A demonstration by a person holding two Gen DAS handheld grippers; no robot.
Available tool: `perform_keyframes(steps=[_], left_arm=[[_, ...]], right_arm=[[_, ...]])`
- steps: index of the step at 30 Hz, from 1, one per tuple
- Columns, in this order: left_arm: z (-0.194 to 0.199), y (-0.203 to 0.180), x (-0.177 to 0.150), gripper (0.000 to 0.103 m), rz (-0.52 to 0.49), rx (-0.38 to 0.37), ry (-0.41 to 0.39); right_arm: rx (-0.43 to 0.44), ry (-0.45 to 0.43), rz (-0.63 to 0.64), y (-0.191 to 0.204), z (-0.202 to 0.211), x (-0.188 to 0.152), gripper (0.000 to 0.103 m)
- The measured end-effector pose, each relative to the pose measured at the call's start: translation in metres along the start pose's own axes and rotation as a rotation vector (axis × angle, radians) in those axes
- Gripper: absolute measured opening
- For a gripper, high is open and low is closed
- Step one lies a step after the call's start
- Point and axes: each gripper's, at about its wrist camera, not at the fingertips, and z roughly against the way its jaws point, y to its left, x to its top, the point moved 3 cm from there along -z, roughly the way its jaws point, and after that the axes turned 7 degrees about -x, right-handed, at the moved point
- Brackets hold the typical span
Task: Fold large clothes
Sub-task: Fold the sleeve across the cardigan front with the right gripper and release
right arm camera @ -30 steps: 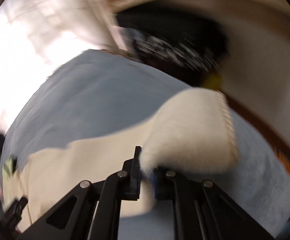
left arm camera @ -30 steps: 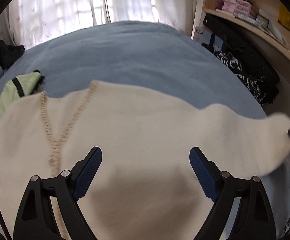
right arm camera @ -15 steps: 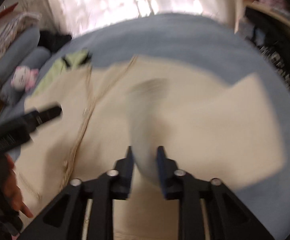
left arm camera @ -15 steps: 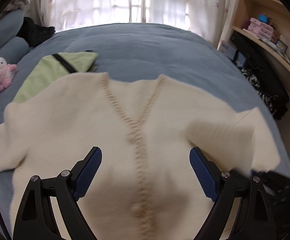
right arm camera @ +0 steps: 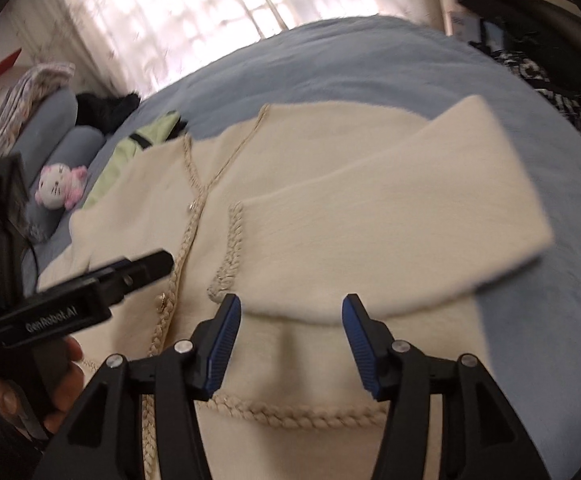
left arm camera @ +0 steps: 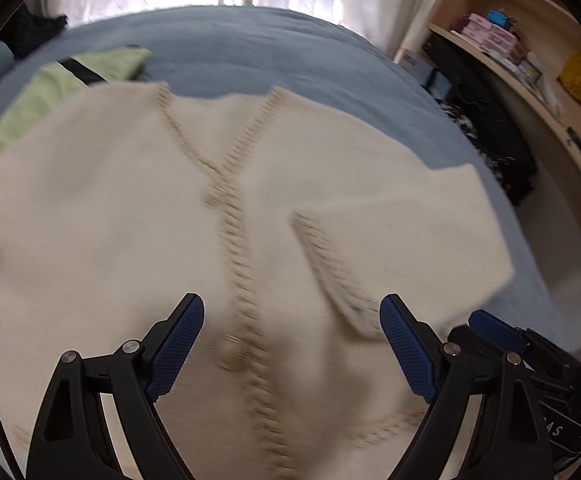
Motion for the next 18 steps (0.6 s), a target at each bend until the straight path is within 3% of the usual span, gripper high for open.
perform_keyframes(steps=[4,10,18], left_arm=[[-0.009,-0.005,-0.007,0.089,0.043,-0.082,0.028],[-0.03,-0.006,-0.015,0.089,0.09,-0.125,0.088],[-0.06,-0.01,-0.014,0.089,0.145,-0.181,0.141]], right_arm=[[-0.039,-0.056,-0.047,-0.013,0.021,-0.004,0.053],[-0.152,-0.013,-0.092,-0.029,0.028,-0.009,0.053],[-0.181,-0.051,-0.097,-0.038,0.043,-0.011,0.053]])
